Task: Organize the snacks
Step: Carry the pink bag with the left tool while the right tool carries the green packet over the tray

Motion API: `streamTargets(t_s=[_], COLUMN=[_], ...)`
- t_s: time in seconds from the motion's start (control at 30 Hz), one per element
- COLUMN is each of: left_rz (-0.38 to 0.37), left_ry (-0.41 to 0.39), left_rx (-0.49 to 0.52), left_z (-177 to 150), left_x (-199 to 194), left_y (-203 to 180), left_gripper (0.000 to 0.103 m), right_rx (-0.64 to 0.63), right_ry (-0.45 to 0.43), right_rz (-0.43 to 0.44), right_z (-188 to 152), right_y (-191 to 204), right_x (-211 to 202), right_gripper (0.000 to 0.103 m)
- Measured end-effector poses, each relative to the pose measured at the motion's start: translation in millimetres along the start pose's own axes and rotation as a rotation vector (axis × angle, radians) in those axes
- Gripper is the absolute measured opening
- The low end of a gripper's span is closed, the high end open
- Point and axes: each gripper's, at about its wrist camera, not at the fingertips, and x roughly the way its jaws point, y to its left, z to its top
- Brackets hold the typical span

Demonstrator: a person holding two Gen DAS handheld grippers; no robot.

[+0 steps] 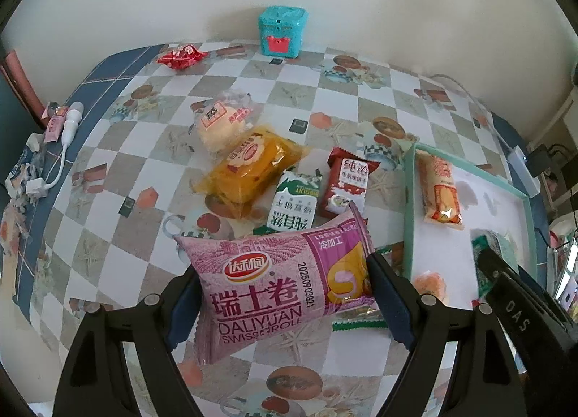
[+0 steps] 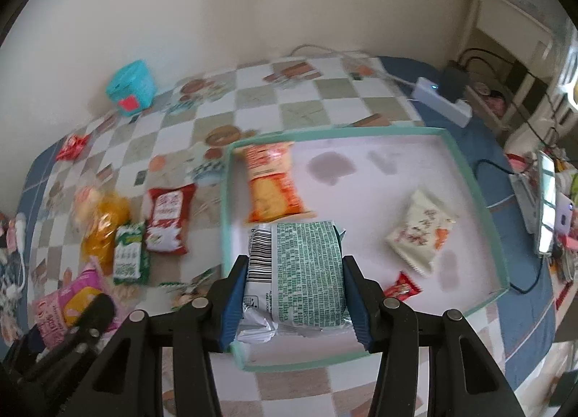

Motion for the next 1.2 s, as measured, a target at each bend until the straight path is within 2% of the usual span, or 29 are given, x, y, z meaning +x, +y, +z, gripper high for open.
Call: streamTargets(t_s=[0.17, 0.47, 0.6, 0.83, 0.97, 1.2], left_rz=[-0.003, -0.042, -0.038, -0.085, -0.109, -0.150], left_ry=[-0.009, -0.037, -0.058, -0.094, -0.086, -0.046], left_rx=[0.007, 0.022, 0.073, 0.167, 0.224, 0.297], left_z=[3.1, 17.8, 21.0, 22.3, 19.8, 12.9], left_x=[-1.4, -1.8, -2.4, -0.5, 6.4, 18.9], left_y=[-7.6, -34.2, -53.1, -96.8, -124.4, -160.2], left_gripper=[0.086, 0.086, 0.086, 0.086, 0.086, 0.086], right_rx=[0.054, 0.143, 0.191, 0.259, 0.291, 0.349], right_ry=[-0.007, -0.017, -0.034, -0.059, -0.052, -0.045], right_rz=[-0.033, -0.017, -0.022, -0.045, -0.043, -0.092], right_z=[3.1, 8.2, 11.9, 19.8, 24.7, 32.7], right_y=[-23.0, -48.0, -65.1, -96.1, -112.7, -147.2], right_x=[1.4, -2.0, -4.5, -5.2, 0.7, 15.1], right_gripper=[0.053, 0.053, 0.053, 0.053, 0.053, 0.053])
